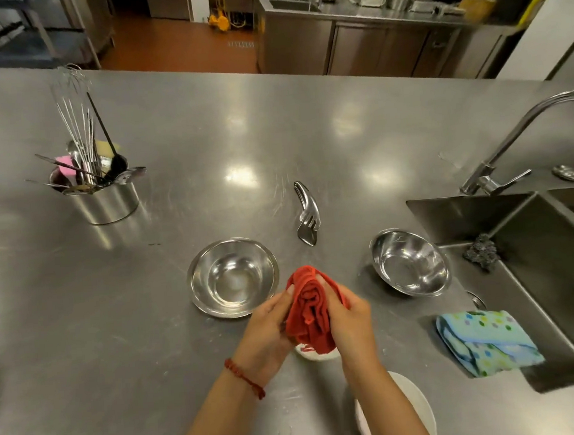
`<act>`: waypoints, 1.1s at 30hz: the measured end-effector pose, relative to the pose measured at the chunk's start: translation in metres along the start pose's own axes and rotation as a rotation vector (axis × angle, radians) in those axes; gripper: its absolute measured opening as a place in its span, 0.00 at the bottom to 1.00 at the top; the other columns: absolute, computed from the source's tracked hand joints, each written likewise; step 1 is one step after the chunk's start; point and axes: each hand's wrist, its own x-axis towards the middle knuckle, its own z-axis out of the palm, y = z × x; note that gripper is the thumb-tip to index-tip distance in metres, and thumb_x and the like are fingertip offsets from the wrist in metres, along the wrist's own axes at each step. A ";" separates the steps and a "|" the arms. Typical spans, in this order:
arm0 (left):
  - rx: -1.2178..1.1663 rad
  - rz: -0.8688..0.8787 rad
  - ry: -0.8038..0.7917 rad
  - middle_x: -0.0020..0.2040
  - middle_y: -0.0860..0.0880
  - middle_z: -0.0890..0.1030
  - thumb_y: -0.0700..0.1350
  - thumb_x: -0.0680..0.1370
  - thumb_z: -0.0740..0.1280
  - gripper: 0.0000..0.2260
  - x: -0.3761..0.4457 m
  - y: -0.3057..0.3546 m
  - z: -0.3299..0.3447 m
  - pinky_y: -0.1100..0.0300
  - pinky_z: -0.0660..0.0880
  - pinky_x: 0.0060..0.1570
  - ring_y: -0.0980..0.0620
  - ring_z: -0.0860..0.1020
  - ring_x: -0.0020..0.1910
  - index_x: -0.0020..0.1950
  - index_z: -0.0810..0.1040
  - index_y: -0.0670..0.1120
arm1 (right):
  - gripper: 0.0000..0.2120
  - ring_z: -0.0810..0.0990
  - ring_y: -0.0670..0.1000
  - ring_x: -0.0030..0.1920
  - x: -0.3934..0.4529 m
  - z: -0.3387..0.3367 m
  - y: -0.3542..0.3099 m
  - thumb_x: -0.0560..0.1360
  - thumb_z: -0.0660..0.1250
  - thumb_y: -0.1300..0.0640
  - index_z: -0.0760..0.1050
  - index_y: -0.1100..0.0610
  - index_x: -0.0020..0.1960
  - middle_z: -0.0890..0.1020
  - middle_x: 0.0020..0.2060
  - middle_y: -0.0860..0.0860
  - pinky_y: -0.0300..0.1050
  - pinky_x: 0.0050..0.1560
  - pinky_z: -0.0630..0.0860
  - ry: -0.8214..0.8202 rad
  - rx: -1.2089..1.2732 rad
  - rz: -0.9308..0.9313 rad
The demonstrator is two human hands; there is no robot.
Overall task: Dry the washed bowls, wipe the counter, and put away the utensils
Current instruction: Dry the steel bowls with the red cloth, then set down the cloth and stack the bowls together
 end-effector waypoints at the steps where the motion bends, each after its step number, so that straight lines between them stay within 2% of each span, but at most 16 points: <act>1: 0.009 -0.002 0.007 0.38 0.44 0.84 0.47 0.72 0.62 0.13 0.003 -0.003 0.008 0.59 0.80 0.35 0.51 0.82 0.36 0.48 0.80 0.39 | 0.10 0.80 0.38 0.32 0.004 -0.009 -0.003 0.73 0.68 0.57 0.82 0.47 0.35 0.84 0.30 0.44 0.28 0.33 0.73 0.006 -0.027 -0.038; 4: 0.027 0.013 0.063 0.38 0.44 0.84 0.44 0.75 0.62 0.13 0.019 -0.016 0.038 0.62 0.79 0.36 0.51 0.82 0.36 0.51 0.79 0.36 | 0.13 0.79 0.38 0.36 0.018 -0.043 -0.012 0.74 0.67 0.59 0.80 0.45 0.35 0.82 0.38 0.47 0.28 0.40 0.73 0.008 -0.117 -0.106; 7: 0.116 0.043 0.156 0.40 0.42 0.84 0.43 0.74 0.66 0.10 0.039 -0.034 0.077 0.60 0.79 0.36 0.49 0.82 0.38 0.49 0.81 0.38 | 0.08 0.80 0.38 0.36 0.040 -0.088 -0.021 0.75 0.64 0.60 0.81 0.52 0.42 0.83 0.36 0.47 0.29 0.38 0.74 -0.017 -0.051 -0.119; 10: 0.240 0.105 0.308 0.40 0.42 0.84 0.42 0.71 0.71 0.08 0.066 -0.059 0.124 0.61 0.78 0.34 0.49 0.82 0.37 0.47 0.80 0.40 | 0.09 0.79 0.37 0.34 0.064 -0.137 -0.032 0.74 0.65 0.52 0.80 0.56 0.47 0.82 0.36 0.47 0.29 0.35 0.74 -0.016 -0.035 -0.079; 12: 0.316 0.144 0.378 0.37 0.45 0.83 0.41 0.69 0.73 0.08 0.088 -0.078 0.156 0.65 0.77 0.30 0.54 0.81 0.33 0.44 0.78 0.42 | 0.08 0.80 0.38 0.37 0.082 -0.170 -0.039 0.69 0.69 0.47 0.79 0.50 0.45 0.82 0.37 0.45 0.30 0.36 0.75 -0.017 -0.096 -0.057; 15: 0.354 0.168 0.390 0.33 0.48 0.81 0.38 0.68 0.74 0.06 0.121 -0.102 0.196 0.68 0.75 0.26 0.59 0.79 0.28 0.39 0.77 0.43 | 0.17 0.81 0.43 0.42 0.112 -0.214 -0.046 0.62 0.71 0.38 0.77 0.47 0.45 0.82 0.41 0.44 0.39 0.44 0.77 0.015 -0.307 -0.030; 17: 0.356 0.164 0.372 0.31 0.50 0.83 0.37 0.68 0.73 0.05 0.144 -0.113 0.217 0.69 0.74 0.26 0.59 0.80 0.27 0.39 0.79 0.43 | 0.16 0.81 0.45 0.43 0.136 -0.245 -0.049 0.63 0.73 0.42 0.78 0.49 0.47 0.82 0.43 0.48 0.40 0.46 0.77 0.036 -0.351 -0.046; 19: 0.340 0.126 0.368 0.28 0.51 0.83 0.38 0.68 0.73 0.04 0.167 -0.117 0.229 0.69 0.75 0.27 0.57 0.80 0.28 0.39 0.80 0.43 | 0.10 0.81 0.44 0.40 0.162 -0.273 -0.053 0.66 0.74 0.51 0.78 0.50 0.45 0.83 0.40 0.49 0.38 0.42 0.77 0.004 -0.313 -0.047; 21: 0.301 0.021 0.340 0.29 0.50 0.84 0.40 0.69 0.73 0.03 0.189 -0.118 0.234 0.66 0.77 0.27 0.54 0.81 0.28 0.39 0.80 0.43 | 0.07 0.81 0.44 0.36 0.187 -0.293 -0.056 0.68 0.74 0.59 0.80 0.54 0.45 0.83 0.37 0.50 0.36 0.37 0.78 -0.044 -0.206 -0.011; 23: 0.248 -0.115 0.291 0.30 0.47 0.84 0.42 0.69 0.73 0.03 0.210 -0.116 0.239 0.62 0.78 0.28 0.52 0.82 0.28 0.39 0.81 0.43 | 0.07 0.81 0.44 0.33 0.212 -0.306 -0.057 0.68 0.73 0.62 0.80 0.60 0.46 0.83 0.35 0.51 0.36 0.36 0.78 -0.040 -0.099 0.045; 25: 0.265 -0.180 0.285 0.29 0.47 0.84 0.43 0.69 0.72 0.04 0.236 -0.114 0.243 0.61 0.78 0.27 0.52 0.81 0.27 0.38 0.81 0.43 | 0.07 0.81 0.43 0.31 0.237 -0.311 -0.056 0.69 0.72 0.63 0.80 0.63 0.46 0.83 0.33 0.51 0.36 0.34 0.79 -0.027 -0.026 0.077; 29: 0.340 -0.137 0.354 0.26 0.49 0.82 0.42 0.69 0.73 0.06 0.298 -0.106 0.246 0.64 0.76 0.24 0.53 0.79 0.24 0.35 0.77 0.44 | 0.07 0.80 0.46 0.29 0.295 -0.303 -0.050 0.69 0.72 0.62 0.79 0.64 0.46 0.81 0.30 0.52 0.42 0.33 0.79 -0.007 -0.008 0.097; 33: 0.410 -0.157 0.349 0.37 0.46 0.80 0.40 0.70 0.72 0.05 0.357 -0.100 0.242 0.57 0.76 0.33 0.50 0.78 0.35 0.40 0.77 0.43 | 0.03 0.79 0.49 0.34 0.359 -0.295 -0.033 0.68 0.73 0.59 0.80 0.58 0.40 0.82 0.33 0.51 0.44 0.40 0.77 -0.006 -0.095 0.085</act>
